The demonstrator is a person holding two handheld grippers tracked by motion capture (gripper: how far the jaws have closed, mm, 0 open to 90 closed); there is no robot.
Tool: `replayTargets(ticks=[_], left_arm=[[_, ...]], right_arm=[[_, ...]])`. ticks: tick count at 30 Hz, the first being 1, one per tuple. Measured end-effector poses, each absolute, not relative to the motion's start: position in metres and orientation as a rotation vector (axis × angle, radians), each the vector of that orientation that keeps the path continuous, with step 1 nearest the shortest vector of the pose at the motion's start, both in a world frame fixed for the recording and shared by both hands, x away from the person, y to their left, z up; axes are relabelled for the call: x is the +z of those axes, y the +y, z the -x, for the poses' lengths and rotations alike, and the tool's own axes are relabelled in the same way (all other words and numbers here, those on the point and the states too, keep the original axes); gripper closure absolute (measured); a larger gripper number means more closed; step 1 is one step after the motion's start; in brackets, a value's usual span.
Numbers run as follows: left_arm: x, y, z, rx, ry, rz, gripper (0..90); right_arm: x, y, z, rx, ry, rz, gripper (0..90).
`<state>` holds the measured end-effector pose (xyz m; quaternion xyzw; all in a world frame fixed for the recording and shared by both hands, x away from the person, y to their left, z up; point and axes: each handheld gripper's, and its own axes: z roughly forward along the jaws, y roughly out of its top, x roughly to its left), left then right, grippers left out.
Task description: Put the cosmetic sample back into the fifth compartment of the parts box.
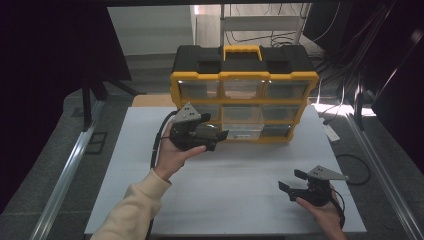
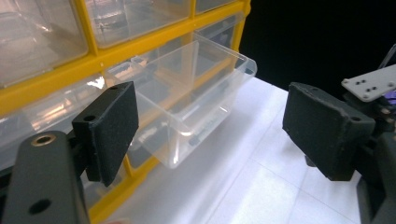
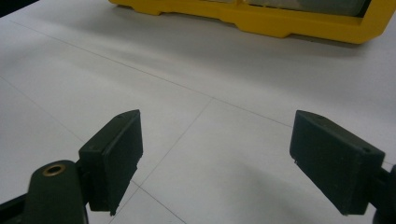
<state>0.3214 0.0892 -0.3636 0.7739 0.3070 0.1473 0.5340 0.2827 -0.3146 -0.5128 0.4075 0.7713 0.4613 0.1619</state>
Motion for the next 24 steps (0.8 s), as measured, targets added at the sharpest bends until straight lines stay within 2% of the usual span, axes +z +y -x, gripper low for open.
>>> replayTargets(ticks=[19,24], left_arm=[[-0.415,0.139,-0.271,0.373,0.807,-1.830,16.6],[-0.453,0.162,-0.262,0.374,0.897,-1.850,17.0]], right_arm=[[-0.510,-0.318,-0.272,1.288,2.172,-1.179,17.4],[-0.511,-0.319,-0.272,1.283,2.165,-1.193,17.3]])
